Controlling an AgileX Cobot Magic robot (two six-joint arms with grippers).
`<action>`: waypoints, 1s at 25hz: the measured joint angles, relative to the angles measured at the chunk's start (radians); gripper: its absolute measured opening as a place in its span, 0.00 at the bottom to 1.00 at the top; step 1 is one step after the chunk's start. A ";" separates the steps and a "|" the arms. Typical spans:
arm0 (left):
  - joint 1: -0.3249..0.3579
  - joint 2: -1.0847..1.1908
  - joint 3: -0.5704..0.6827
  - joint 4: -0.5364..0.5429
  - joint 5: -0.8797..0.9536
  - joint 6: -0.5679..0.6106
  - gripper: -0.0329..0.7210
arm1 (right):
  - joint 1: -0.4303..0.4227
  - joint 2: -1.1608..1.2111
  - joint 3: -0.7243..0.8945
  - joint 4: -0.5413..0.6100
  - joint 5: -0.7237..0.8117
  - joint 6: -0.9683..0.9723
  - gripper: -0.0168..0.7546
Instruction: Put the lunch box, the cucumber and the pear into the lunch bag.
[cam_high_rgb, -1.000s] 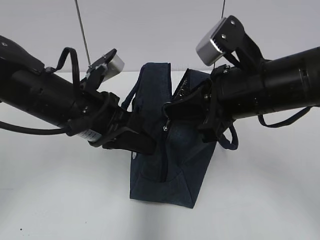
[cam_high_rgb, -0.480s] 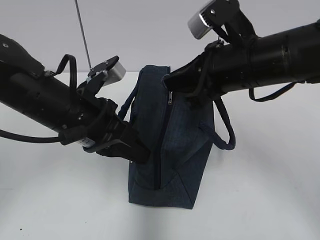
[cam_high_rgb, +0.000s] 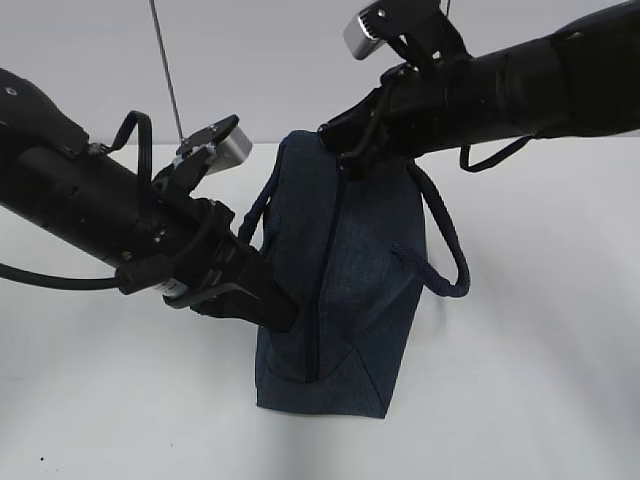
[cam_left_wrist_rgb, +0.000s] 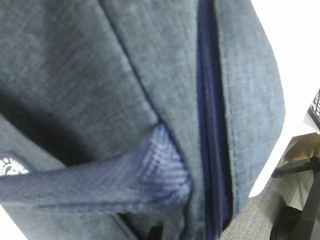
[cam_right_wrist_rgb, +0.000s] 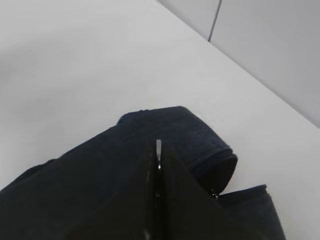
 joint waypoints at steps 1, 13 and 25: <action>0.000 0.000 0.000 0.001 0.000 0.000 0.03 | -0.002 0.014 -0.017 0.002 -0.006 0.000 0.03; 0.000 0.000 0.000 0.002 0.003 0.000 0.03 | -0.167 0.136 -0.133 0.118 0.211 0.067 0.03; 0.000 -0.001 0.000 0.004 0.010 0.002 0.07 | -0.255 0.213 -0.138 0.123 0.438 0.192 0.03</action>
